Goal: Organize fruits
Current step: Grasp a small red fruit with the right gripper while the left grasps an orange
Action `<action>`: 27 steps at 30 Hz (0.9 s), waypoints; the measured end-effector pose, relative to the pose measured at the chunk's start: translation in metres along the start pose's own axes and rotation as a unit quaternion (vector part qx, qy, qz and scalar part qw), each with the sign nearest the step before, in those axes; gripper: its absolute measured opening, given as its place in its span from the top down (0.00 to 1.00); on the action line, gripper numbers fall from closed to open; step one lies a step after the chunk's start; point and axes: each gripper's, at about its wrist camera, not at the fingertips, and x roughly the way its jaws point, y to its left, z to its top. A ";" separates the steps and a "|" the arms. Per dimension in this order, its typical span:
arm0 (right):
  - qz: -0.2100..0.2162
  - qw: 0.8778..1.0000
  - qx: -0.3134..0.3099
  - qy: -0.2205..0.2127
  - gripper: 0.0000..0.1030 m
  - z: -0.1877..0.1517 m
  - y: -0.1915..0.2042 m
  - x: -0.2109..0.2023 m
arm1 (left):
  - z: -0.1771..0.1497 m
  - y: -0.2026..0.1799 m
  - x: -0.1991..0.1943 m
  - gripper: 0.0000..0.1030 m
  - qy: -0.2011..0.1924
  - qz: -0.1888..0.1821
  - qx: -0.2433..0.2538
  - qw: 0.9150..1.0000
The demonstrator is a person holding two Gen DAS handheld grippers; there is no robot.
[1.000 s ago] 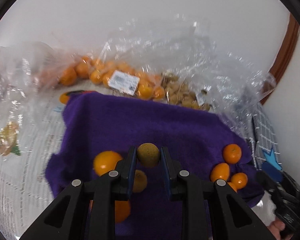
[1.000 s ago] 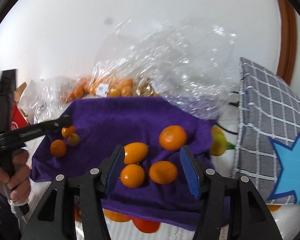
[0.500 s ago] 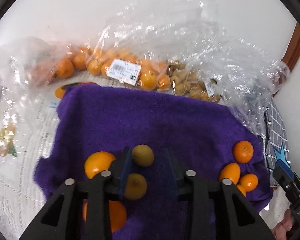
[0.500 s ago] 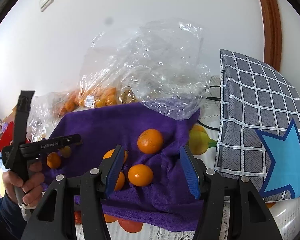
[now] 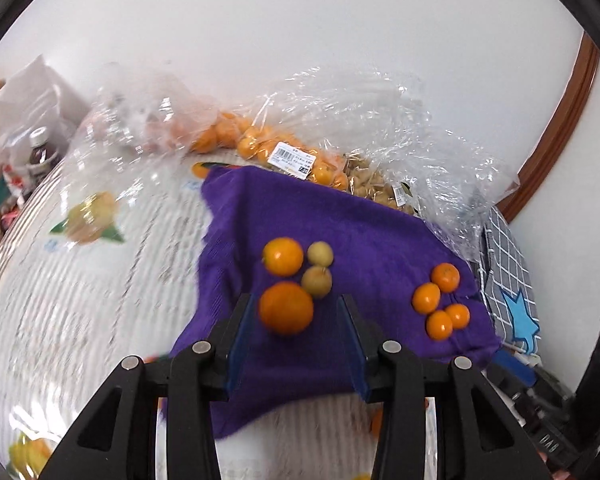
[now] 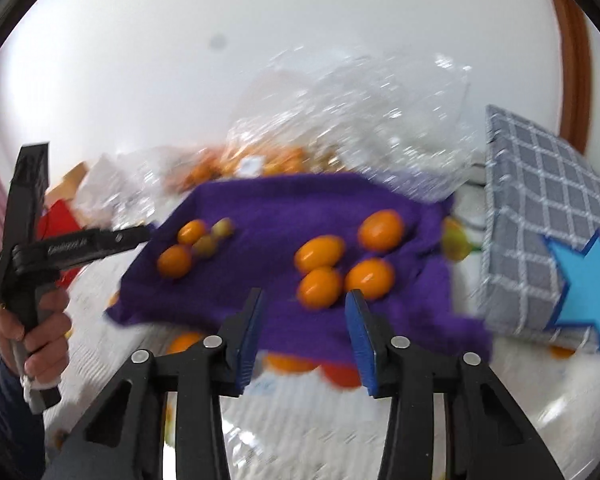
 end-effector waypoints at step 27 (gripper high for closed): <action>-0.039 0.989 -0.115 0.088 0.75 -0.041 0.066 0.065 | -0.064 0.054 -0.028 0.61 -0.052 0.022 -0.029 0.998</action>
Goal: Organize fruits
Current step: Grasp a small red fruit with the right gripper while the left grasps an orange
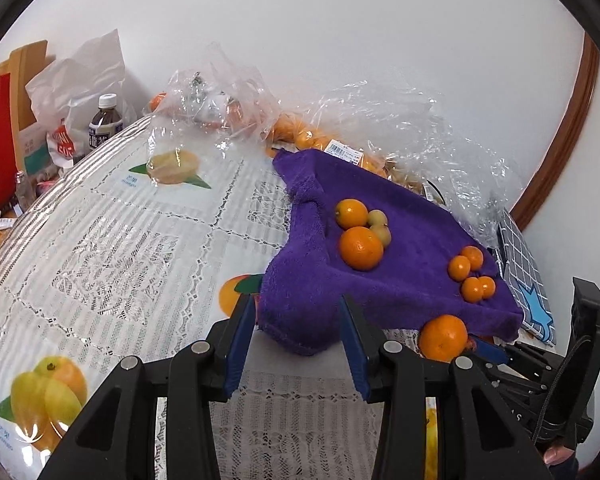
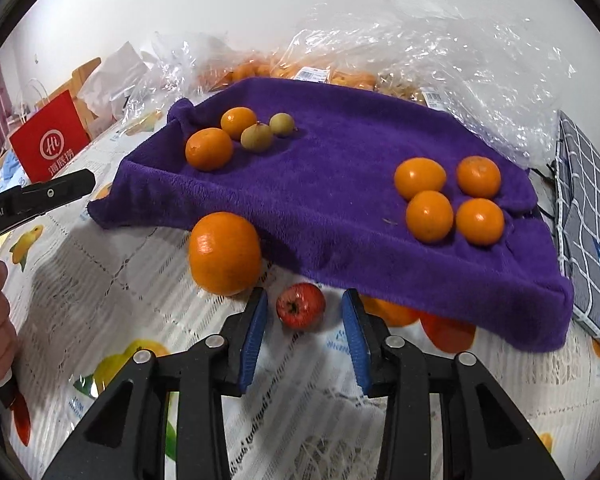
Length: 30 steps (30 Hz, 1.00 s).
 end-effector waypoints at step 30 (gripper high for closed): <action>-0.025 0.987 0.147 -0.051 0.77 -0.080 -0.098 -0.075 | -0.029 -0.096 0.021 0.51 0.070 -0.091 0.118 0.986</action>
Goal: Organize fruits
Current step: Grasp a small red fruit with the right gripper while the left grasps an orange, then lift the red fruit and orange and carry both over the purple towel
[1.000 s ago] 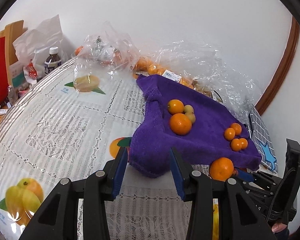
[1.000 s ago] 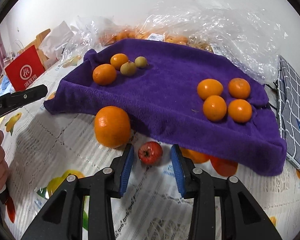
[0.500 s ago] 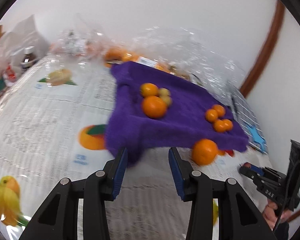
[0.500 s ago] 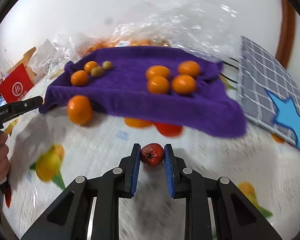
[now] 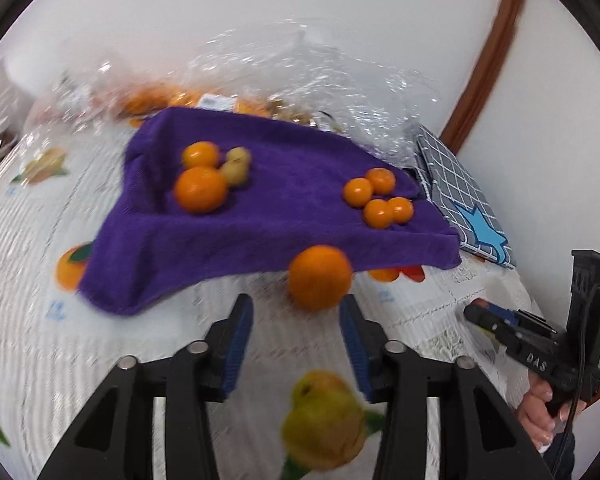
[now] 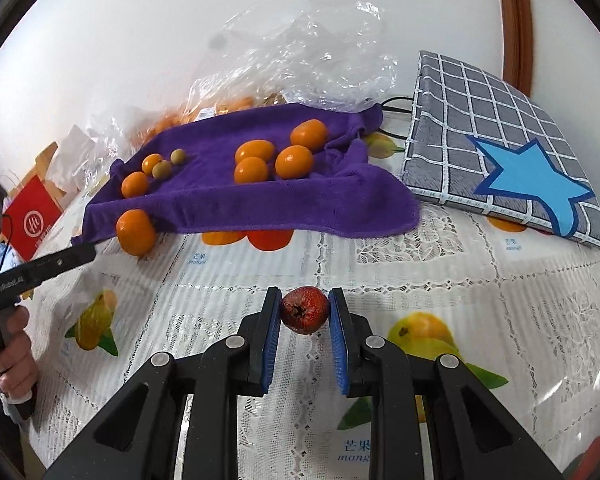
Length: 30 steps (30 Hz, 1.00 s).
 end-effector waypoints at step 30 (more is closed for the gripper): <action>0.032 0.999 -0.004 0.008 0.77 0.000 0.002 0.005 | 0.019 -0.004 0.021 0.61 -0.028 -0.021 -0.032 0.999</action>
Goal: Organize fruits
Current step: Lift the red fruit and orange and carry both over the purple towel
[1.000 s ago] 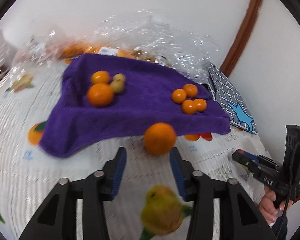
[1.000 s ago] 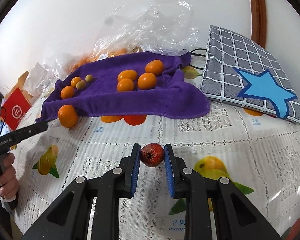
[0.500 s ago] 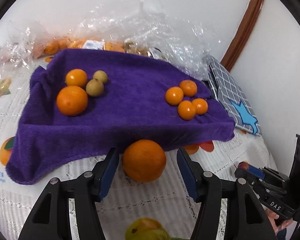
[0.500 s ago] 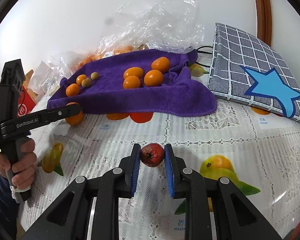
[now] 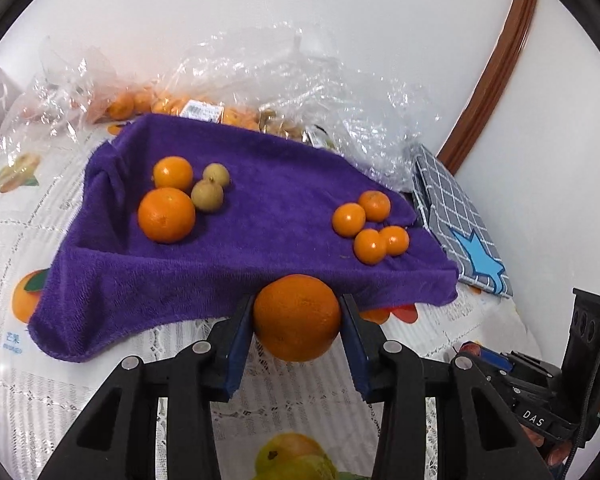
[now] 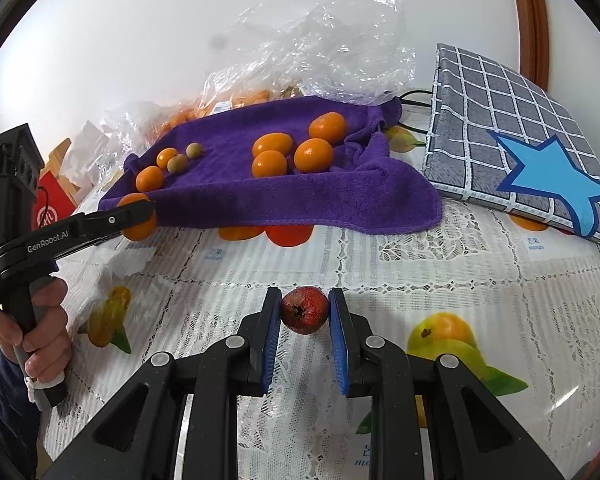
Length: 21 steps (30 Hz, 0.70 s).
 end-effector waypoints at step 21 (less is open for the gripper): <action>-0.006 0.999 0.041 -0.027 0.77 0.000 -0.014 -0.011 | 0.005 0.021 -0.025 0.61 -0.047 -0.005 -0.050 0.998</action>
